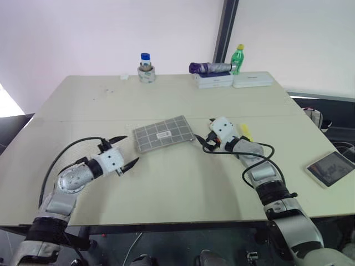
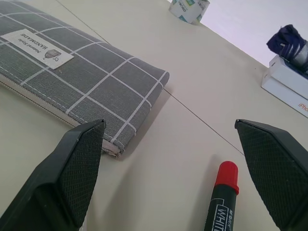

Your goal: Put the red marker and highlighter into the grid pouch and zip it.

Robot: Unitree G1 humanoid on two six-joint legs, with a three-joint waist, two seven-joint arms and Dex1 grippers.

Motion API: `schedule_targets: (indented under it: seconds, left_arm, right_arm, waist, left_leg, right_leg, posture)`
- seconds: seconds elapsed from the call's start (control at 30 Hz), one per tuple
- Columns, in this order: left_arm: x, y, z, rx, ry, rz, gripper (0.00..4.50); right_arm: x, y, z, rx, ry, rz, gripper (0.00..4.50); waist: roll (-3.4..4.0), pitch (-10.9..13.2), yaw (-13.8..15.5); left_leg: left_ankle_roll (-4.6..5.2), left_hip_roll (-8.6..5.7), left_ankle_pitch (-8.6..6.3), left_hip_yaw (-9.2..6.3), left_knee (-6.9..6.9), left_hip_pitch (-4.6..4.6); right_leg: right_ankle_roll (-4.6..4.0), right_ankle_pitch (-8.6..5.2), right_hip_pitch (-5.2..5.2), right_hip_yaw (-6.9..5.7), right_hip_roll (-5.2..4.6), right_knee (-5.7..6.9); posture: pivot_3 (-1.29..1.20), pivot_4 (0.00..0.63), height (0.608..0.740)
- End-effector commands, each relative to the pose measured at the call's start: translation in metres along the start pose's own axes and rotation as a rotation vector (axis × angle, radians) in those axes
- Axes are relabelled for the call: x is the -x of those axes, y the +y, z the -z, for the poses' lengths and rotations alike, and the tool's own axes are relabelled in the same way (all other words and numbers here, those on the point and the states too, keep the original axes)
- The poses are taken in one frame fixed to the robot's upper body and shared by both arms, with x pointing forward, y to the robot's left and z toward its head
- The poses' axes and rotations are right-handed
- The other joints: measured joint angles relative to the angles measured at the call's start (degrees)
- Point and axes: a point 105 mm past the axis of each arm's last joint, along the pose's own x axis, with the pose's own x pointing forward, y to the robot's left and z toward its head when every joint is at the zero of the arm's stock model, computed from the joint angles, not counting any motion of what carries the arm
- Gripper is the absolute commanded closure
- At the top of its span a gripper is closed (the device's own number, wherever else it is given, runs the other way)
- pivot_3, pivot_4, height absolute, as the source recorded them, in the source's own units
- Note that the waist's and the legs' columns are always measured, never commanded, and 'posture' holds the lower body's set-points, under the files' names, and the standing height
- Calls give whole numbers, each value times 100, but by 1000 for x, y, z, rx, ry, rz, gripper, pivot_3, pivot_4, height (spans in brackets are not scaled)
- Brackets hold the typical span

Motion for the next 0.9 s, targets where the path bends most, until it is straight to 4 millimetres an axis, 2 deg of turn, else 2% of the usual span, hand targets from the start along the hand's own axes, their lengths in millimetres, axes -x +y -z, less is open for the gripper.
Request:
schedule_targets:
  seconds: [0.03, 0.23, 0.43, 0.57, 0.63, 0.77, 0.9]
  left_arm:
    - [-6, 7, 0, -46, 0, -23, 0]
    - [-10, 16, 12, -51, 25, -37, 0]
    - [-18, 10, 14, -36, 9, -14, 0]
    - [-3, 23, 28, 54, 40, -71, 0]
    - [6, 29, 30, 45, 32, -93, 0]
    - [14, 30, 35, -90, 56, -60, 0]
    - [8, 28, 36, -178, 60, -48, 0]
  right_arm:
    - [4, -6, -17, 9, -58, 21, 34]
    - [10, -4, -13, -1, -46, 30, 34]
    - [10, -2, -15, -5, -43, 35, 34]
    - [7, -22, -14, 23, -10, 150, 34]
    - [5, -35, -11, 21, 12, 218, 34]
    - [-6, -47, -7, 52, 64, 303, 34]
    - [-17, -56, -8, 85, 89, 369, 34]
  waist:
    - [0, 0, 3]
    - [0, 0, 13]
    - [0, 0, 10]
    - [0, 0, -6]
    - [0, 0, -19]
    - [0, 0, -1]
    - [0, 0, 12]
  left_leg:
    - [0, 1, 0, 0, 0, 0]
    - [0, 0, 0, 0, 1, -1]
    - [0, -1, 0, 1, 1, -1]
    - [0, 0, 0, 1, 1, 0]
    - [-1, 1, 1, 1, 1, 0]
    - [-1, 2, 1, 3, 0, 0]
    - [0, 0, 1, 18, 0, -1]
  right_leg:
    - [0, 0, 0, 0, 0, 0]
    - [0, 0, 0, 0, -3, -1]
    - [0, 0, 0, -1, -3, -1]
    - [0, 0, -1, 0, -1, 0]
    - [0, 0, -6, 3, -2, 3]
    - [0, 0, -9, 5, -3, 4]
    - [0, 0, -9, 4, -6, 3]
  posture:
    - [0, 150, 740]
    - [0, 150, 740]
    - [0, 150, 740]
    - [0, 150, 740]
    - [0, 150, 740]
    - [0, 150, 740]
    - [0, 150, 740]
